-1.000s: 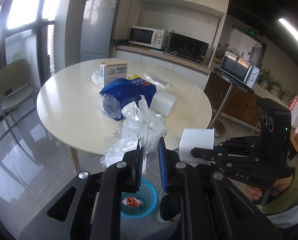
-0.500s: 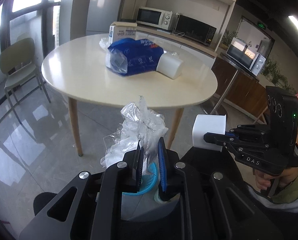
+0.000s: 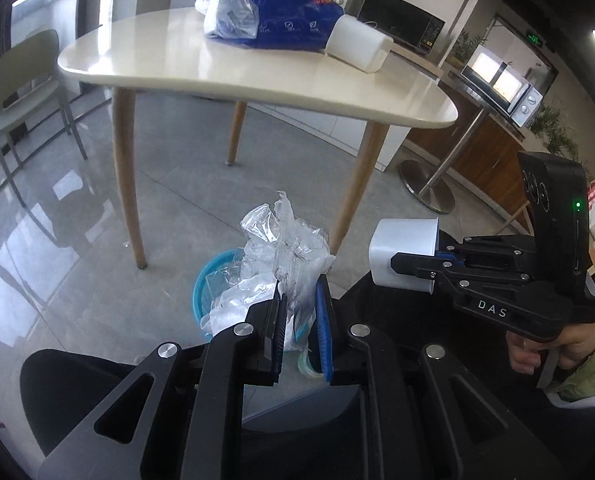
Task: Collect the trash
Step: 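Carry the plastic bag and white container down over the blue wastebasket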
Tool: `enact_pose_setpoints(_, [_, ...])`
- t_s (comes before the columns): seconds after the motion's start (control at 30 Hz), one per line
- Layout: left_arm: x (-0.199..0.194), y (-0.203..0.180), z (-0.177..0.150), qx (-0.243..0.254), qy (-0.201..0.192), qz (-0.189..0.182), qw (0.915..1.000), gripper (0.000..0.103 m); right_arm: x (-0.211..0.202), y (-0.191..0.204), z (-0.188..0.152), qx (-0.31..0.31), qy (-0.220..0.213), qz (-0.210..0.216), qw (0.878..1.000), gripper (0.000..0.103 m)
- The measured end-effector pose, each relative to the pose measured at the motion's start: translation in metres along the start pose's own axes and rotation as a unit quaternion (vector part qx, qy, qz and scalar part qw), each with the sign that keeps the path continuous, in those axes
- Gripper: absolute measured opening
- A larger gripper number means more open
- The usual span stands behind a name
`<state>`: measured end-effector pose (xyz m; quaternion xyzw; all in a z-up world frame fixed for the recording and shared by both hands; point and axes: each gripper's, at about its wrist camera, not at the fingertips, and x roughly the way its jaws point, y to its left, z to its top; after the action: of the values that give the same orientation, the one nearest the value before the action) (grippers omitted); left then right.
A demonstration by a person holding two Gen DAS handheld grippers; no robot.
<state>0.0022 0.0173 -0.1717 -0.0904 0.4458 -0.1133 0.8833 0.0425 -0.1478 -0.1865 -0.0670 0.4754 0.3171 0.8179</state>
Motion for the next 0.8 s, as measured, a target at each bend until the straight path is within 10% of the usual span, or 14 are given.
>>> enact_pose_setpoints(0.8, [0.103,0.045,-0.027,-0.064,0.072,0.012,0.9953,0.013,0.123,-0.029,-0.002,0.052,0.107,-0.020,0.993,0.004])
